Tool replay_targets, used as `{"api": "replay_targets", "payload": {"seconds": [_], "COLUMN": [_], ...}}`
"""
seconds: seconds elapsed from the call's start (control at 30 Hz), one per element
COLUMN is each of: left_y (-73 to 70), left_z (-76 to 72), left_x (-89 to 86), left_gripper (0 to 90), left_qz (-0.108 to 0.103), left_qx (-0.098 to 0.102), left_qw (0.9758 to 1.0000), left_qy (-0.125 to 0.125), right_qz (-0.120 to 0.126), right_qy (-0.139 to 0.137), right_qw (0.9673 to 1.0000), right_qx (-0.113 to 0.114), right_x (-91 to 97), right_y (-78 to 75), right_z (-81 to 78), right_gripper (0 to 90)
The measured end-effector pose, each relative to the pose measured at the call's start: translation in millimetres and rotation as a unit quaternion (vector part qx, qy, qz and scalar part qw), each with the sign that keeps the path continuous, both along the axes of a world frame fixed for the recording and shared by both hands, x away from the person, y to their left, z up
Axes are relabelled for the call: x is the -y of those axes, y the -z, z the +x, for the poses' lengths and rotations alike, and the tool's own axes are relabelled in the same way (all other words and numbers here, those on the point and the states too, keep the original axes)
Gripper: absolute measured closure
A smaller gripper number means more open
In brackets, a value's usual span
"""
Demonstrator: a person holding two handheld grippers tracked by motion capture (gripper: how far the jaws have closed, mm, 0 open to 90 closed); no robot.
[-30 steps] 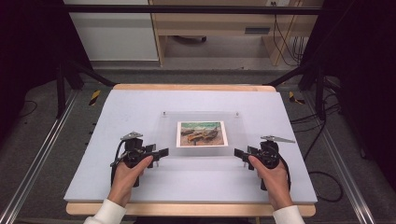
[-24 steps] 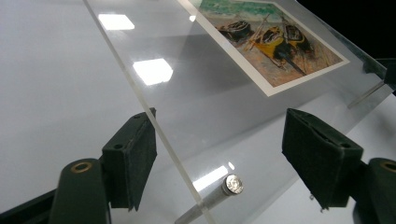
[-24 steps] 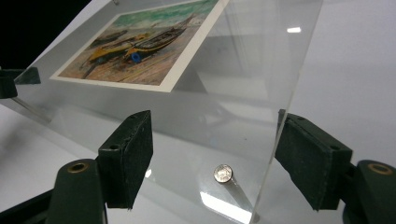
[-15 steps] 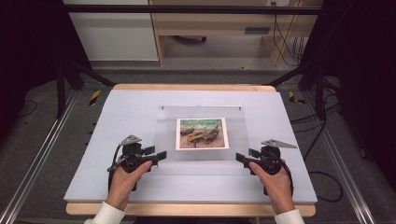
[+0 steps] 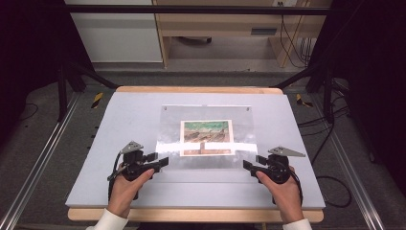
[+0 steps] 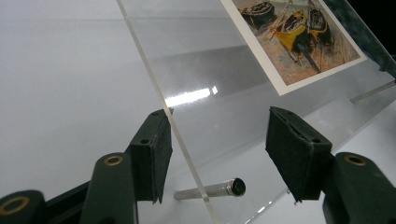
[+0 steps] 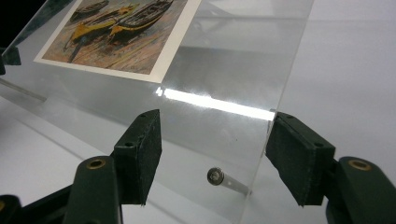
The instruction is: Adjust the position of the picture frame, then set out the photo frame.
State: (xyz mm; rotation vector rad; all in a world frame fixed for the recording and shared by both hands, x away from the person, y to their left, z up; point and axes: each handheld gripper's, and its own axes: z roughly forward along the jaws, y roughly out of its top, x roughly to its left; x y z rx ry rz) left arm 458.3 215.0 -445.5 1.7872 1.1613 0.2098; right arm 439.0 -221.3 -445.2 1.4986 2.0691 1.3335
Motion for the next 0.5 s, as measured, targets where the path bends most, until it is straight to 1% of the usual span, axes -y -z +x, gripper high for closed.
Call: {"api": "replay_targets", "payload": {"seconds": [0.23,0.33,0.5], "left_y": [-0.4,-0.7,-1.1], "left_z": [-1.6,-2.4,-3.4], "left_x": [0.0,-0.3,-0.3], "left_gripper": [41.6,42.2,42.5], "left_qz": [0.0,0.002,0.004], "left_qx": [0.001,0.001,0.001], "left_qw": [1.0,1.0,1.0], "left_qy": [-0.002,-0.002,-0.002], "right_qz": [-0.001,-0.005,-0.008], "right_qy": [0.0,-0.005,-0.004], "right_qw": [1.0,1.0,1.0], "right_qx": [-0.002,0.004,0.003], "right_x": [0.2,0.8,0.3], "right_y": [-0.3,-0.1,-0.4], "right_z": [-2.2,-2.8,-4.2], "right_gripper": [37.2,37.5,37.5]}}
